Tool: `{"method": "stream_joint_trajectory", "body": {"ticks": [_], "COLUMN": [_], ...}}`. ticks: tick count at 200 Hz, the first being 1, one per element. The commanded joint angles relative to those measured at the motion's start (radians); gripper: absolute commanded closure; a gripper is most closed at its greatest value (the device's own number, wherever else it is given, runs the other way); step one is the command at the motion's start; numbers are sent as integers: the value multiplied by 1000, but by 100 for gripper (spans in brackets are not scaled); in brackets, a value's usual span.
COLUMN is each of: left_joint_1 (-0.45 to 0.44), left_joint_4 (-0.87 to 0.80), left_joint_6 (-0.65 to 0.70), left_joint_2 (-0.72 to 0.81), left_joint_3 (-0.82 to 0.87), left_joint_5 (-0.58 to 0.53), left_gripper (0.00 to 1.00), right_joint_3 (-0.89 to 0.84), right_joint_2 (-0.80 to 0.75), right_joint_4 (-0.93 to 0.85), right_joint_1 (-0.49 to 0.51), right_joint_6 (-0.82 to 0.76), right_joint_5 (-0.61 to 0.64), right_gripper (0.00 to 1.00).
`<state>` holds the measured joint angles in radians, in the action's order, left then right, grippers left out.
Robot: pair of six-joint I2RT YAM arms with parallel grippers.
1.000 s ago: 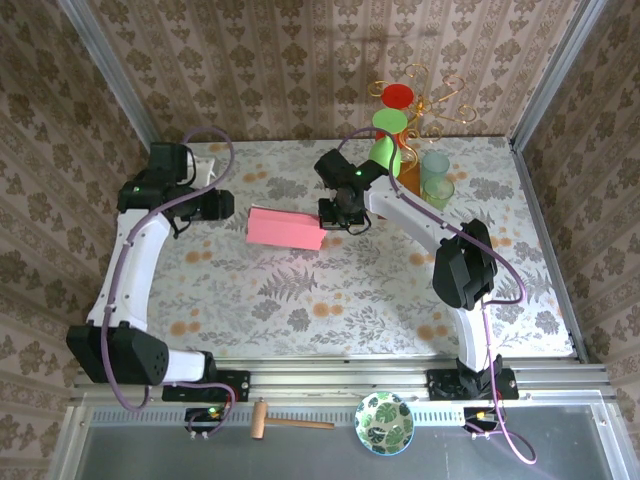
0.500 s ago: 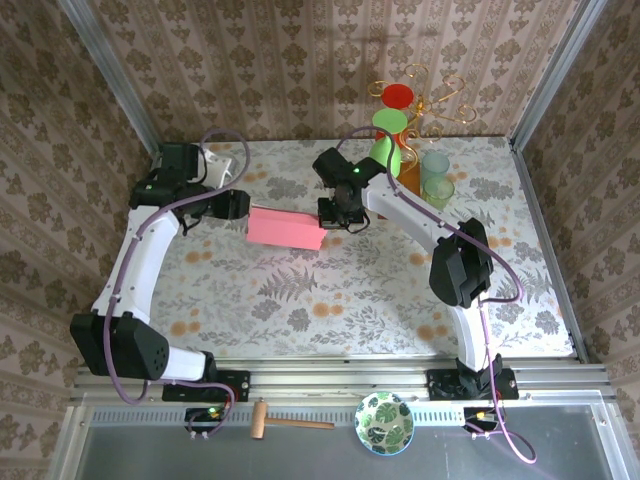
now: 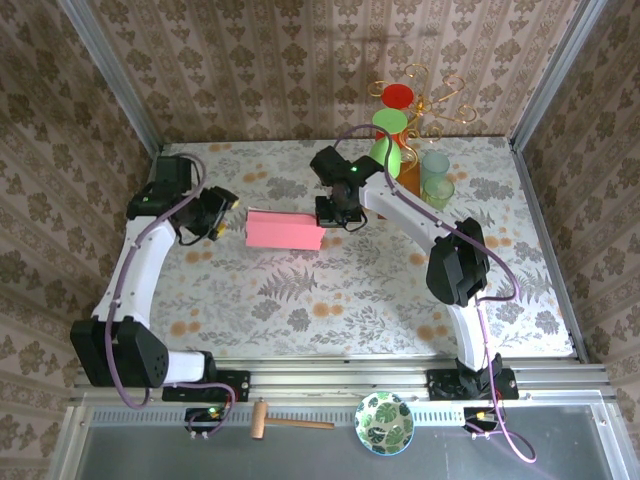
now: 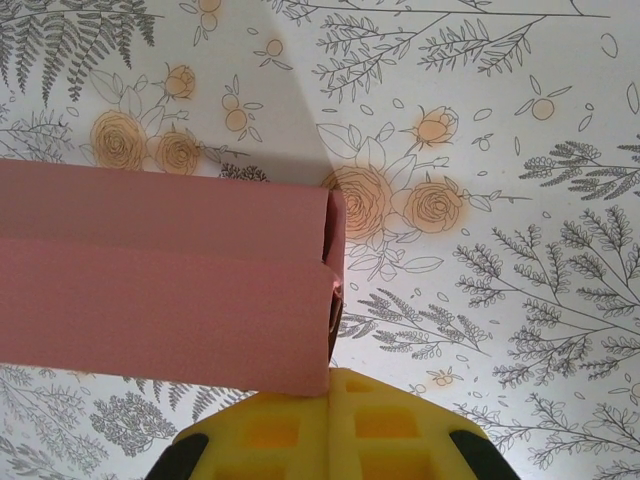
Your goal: Fold the paper box
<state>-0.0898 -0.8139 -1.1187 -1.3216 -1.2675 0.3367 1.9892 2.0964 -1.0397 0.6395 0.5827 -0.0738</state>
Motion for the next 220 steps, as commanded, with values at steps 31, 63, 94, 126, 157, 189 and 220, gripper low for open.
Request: {"method": "stream_joint_trajectory", "body": {"ticks": [31,63,94,126,157,189,220], "left_joint_1": [6,6,2,-14,-16,-15,-5], "left_joint_4": [212,189,281,324,348,367,381], "left_joint_6": [-337,-301,-325,-331,-349,-354,-365], "left_joint_2": [-6,-53,-64,-82,-65,-59,-44], "left_joint_3": [85,68,127,150,196,226,260], "left_joint_5": [148,177,208,232,232,237,230], "left_gripper": [31,30,30,32,37,43,52], "right_joint_3": [23,23,18,16,16,16,19], "right_joint_2": [29,28,28,28,27,29,30], "right_joint_4": [-50,-46,-45,-44,-43,-43,-43], "right_joint_1": [8,8,8,8,8,8,8], "right_joint_6": [12,12,12,12,14,15,16], "right_joint_5": [29,29,26,28,28,28,26], "right_gripper": [100,100,100,100,100,100,100]}}
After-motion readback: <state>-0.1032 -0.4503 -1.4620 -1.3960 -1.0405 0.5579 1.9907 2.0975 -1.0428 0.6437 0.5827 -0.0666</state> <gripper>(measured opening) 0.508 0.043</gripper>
